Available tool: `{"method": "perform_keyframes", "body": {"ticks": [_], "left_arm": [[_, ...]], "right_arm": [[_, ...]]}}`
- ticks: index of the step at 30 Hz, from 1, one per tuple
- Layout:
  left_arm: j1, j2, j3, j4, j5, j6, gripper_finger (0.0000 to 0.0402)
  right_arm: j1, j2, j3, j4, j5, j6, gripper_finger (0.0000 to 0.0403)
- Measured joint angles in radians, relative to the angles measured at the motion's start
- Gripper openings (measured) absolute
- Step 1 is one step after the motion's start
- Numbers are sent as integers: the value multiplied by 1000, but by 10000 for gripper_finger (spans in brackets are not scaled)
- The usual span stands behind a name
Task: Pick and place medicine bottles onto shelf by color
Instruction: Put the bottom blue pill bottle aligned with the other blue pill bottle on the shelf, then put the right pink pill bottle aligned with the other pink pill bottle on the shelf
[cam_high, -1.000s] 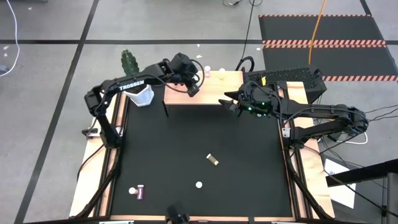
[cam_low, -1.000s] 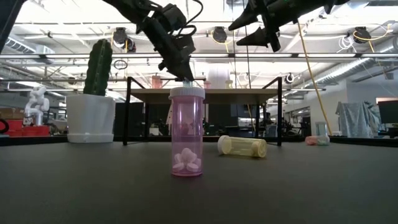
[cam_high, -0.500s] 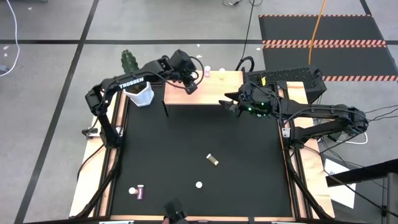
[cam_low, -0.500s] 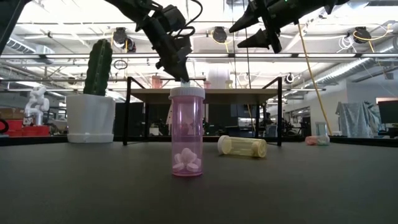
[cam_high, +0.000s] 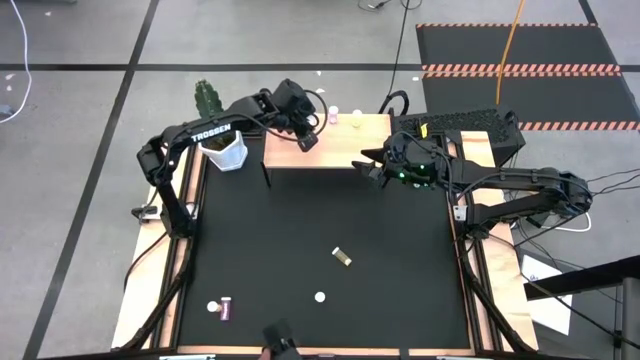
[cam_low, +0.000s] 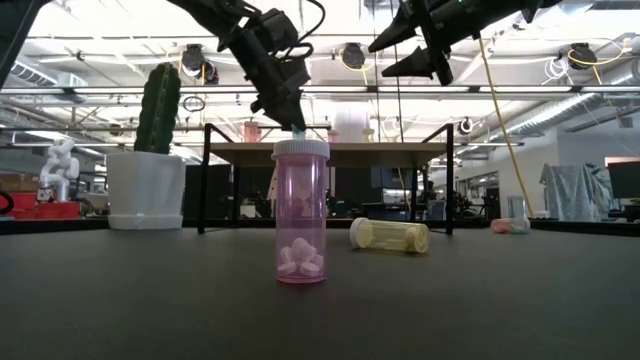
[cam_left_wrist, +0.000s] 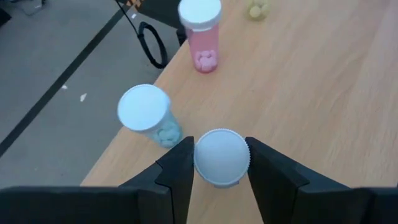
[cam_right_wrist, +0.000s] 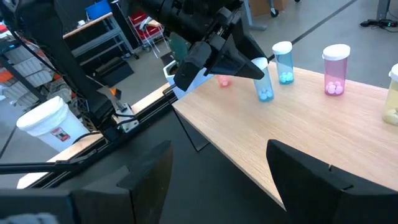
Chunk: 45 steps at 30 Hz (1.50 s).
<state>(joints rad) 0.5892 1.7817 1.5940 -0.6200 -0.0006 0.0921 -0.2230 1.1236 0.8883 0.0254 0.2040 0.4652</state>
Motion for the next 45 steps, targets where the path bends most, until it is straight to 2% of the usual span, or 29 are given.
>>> {"method": "perform_keyframes", "body": {"ticks": [11, 17, 21, 24, 27, 31, 33, 36, 41, 45], "left_arm": [[1, -9, 0, -15, 0, -15, 278], [-24, -140, 1, -120, 1, -38, 330], [-76, -264, 1, -247, 0, -153, 339], [-143, -353, 2, -367, -15, -253, 333], [-250, -403, 3, -478, -47, -382, 315], [-445, -422, 1, -509, -56, -523, 286], [-557, -423, -21, -445, -56, -569, 274], [-711, -422, -105, -258, -81, -623, 259], [-904, -419, -337, 118, -229, -744, 247], [-1020, -386, -516, 472, -294, -791, 246]], "right_arm": [[0, 0, 0, 0, -25, 25, 254], [0, 0, 0, 1, -24, 30, 254], [0, 0, 0, -1, -36, 71, 254], [0, 0, 0, -2, -120, 71, 254], [40, 0, 0, 22, -203, 21, 254], [172, -5, 0, 22, -207, -59, 254], [238, 1, 0, -2, -177, -64, 254], [337, 7, -12, -31, -86, -66, 254], [473, 6, -50, -23, 25, -38, 254], [550, 6, -99, 9, 33, 5, 254]]}}
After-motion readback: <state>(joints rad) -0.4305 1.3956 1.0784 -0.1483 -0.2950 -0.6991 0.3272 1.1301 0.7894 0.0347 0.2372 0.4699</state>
